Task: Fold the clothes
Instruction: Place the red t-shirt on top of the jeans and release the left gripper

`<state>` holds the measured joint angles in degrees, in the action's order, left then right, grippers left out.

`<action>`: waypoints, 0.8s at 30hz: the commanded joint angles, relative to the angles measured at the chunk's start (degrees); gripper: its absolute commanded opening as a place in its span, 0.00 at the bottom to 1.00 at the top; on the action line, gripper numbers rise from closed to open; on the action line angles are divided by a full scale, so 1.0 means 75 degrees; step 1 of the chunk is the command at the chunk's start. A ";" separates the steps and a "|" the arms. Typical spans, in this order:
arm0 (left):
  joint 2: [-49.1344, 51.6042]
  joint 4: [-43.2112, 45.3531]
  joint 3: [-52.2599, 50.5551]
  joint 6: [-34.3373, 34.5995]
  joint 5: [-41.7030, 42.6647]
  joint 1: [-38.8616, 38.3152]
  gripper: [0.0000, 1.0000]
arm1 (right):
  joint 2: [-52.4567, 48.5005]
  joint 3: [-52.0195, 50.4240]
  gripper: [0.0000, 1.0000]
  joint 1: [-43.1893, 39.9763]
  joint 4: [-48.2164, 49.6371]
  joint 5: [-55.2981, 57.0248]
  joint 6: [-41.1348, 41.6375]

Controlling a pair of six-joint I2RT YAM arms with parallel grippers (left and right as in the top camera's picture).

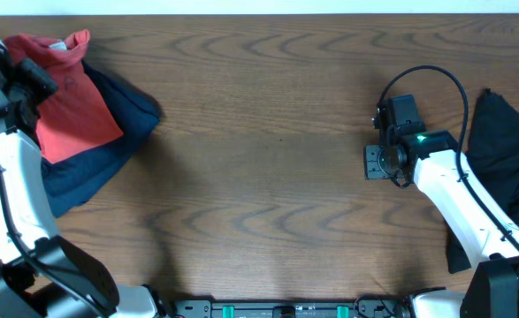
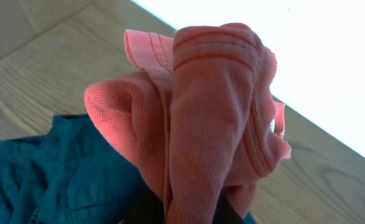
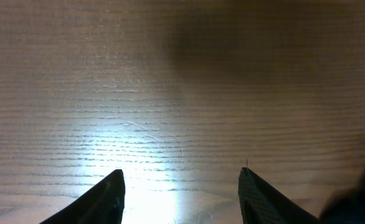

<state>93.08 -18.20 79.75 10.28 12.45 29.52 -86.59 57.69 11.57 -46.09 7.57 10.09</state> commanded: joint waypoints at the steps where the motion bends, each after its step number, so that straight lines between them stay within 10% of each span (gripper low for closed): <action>1: 0.0283 0.0105 0.0085 0.0017 -0.0026 0.0175 0.06 | 0.0131 0.0105 0.57 -0.0073 -0.0061 0.0134 0.0111; 6: 0.0650 0.0609 0.0085 0.0020 -0.0761 0.0425 0.15 | 0.0131 0.0105 0.57 -0.0073 -0.0152 0.0134 0.0105; 10: 0.0691 0.1119 0.0087 0.0230 -0.0947 0.0816 0.80 | 0.0131 0.0105 0.58 -0.0073 -0.0184 0.0134 0.0108; 13: 0.0647 0.1346 0.0087 0.0641 -0.0848 0.1131 1.00 | 0.0131 0.0105 0.58 -0.0070 -0.0198 0.0134 0.0108; 21: 0.0621 0.1454 0.0087 0.0650 0.0527 0.1253 0.98 | 0.0128 0.0105 0.59 -0.0070 -0.0111 0.0131 0.0108; 24: 0.0621 0.1445 0.0087 0.0641 0.1049 0.0871 0.98 | 0.0131 0.0105 0.80 -0.0070 0.0032 -0.0038 0.0108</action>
<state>98.74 -7.46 79.75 14.83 14.28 38.79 -86.59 57.69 11.55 -46.54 7.49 10.72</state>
